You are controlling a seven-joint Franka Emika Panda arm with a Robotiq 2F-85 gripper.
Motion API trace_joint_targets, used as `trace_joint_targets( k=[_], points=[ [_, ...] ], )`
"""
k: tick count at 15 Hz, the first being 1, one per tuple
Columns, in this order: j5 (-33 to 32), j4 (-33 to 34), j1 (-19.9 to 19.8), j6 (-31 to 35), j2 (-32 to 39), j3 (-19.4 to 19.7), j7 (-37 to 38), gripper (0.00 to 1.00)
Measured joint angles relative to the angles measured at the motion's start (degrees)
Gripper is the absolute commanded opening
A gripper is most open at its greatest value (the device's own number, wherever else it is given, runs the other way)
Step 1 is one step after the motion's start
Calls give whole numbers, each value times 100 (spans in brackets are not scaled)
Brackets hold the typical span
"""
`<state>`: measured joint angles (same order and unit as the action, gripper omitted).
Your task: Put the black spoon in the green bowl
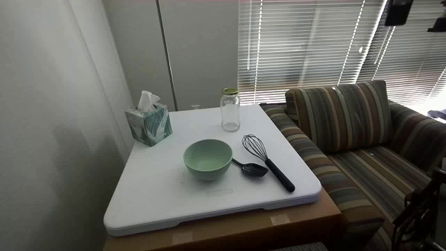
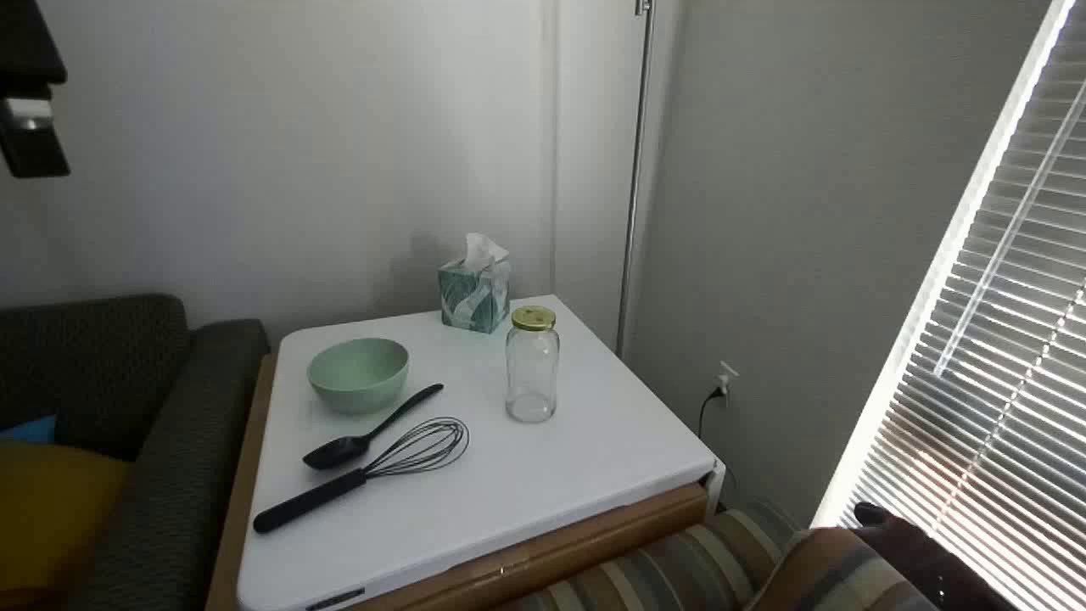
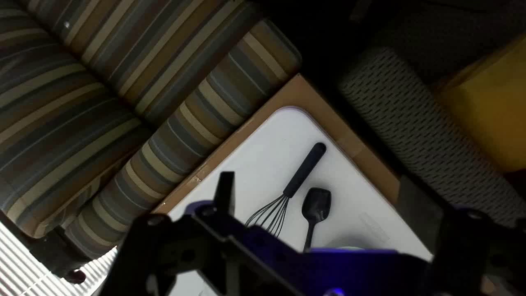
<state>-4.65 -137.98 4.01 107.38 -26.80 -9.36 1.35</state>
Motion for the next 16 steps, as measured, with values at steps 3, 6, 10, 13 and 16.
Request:
trace_joint_targets(
  k=[3, 6, 10, 13, 16],
  points=[
    [0, -1, 0, 0, 3, 0, 0, 100],
    [0, -1, 0, 0, 3, 0, 0, 100],
    [0, -1, 0, 0, 3, 0, 0, 100],
    [0, -1, 0, 0, 3, 0, 0, 100],
    [-224, 18, 3, -5, -14, 52, -24, 100]
  ],
)
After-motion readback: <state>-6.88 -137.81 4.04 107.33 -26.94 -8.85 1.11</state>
